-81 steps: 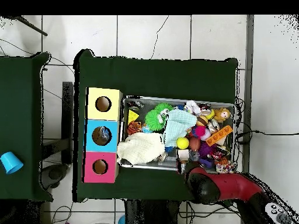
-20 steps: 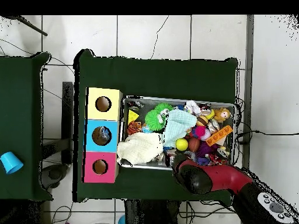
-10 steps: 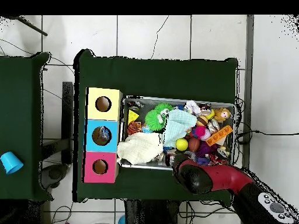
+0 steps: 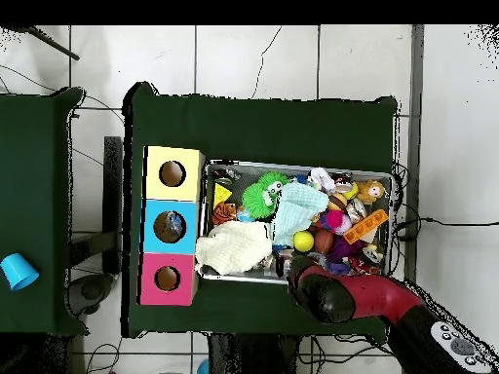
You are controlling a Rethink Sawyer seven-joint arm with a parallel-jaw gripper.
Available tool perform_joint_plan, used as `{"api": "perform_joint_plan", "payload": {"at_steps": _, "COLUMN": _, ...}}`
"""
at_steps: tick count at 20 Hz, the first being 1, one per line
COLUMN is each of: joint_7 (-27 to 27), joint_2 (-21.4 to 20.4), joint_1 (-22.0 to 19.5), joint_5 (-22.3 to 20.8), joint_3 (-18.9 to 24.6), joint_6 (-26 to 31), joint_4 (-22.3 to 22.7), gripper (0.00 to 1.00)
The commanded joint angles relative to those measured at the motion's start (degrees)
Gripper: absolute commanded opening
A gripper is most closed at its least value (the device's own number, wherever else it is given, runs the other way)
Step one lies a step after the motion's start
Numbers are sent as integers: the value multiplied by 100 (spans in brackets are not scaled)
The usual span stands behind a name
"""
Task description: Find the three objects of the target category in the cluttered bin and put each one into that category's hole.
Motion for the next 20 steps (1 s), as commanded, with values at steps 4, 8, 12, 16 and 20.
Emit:
{"api": "perform_joint_plan", "payload": {"at_steps": 4, "joint_7": 24, "joint_2": -328, "joint_1": -108, "joint_5": 589, "joint_3": 373, "joint_6": 893, "joint_4": 17, "gripper": 100}}
{"api": "perform_joint_plan", "payload": {"at_steps": 8, "joint_7": 58, "joint_2": -893, "joint_1": -39, "joint_5": 887, "joint_3": 400, "joint_6": 1113, "joint_4": 255, "gripper": 100}}
{"api": "perform_joint_plan", "payload": {"at_steps": 12, "joint_7": -111, "joint_2": -1343, "joint_1": -97, "joint_5": 1182, "joint_3": 518, "joint_6": 1445, "joint_4": 461, "gripper": 100}}
{"api": "perform_joint_plan", "payload": {"at_steps": 16, "joint_7": -305, "joint_2": -1637, "joint_1": -178, "joint_5": 1370, "joint_3": 621, "joint_6": 1723, "joint_4": 553, "gripper": 100}}
{"api": "perform_joint_plan", "payload": {"at_steps": 20, "joint_7": -481, "joint_2": -1683, "joint_1": -295, "joint_5": 1423, "joint_3": 723, "joint_6": 1871, "joint_4": 530, "gripper": 100}}
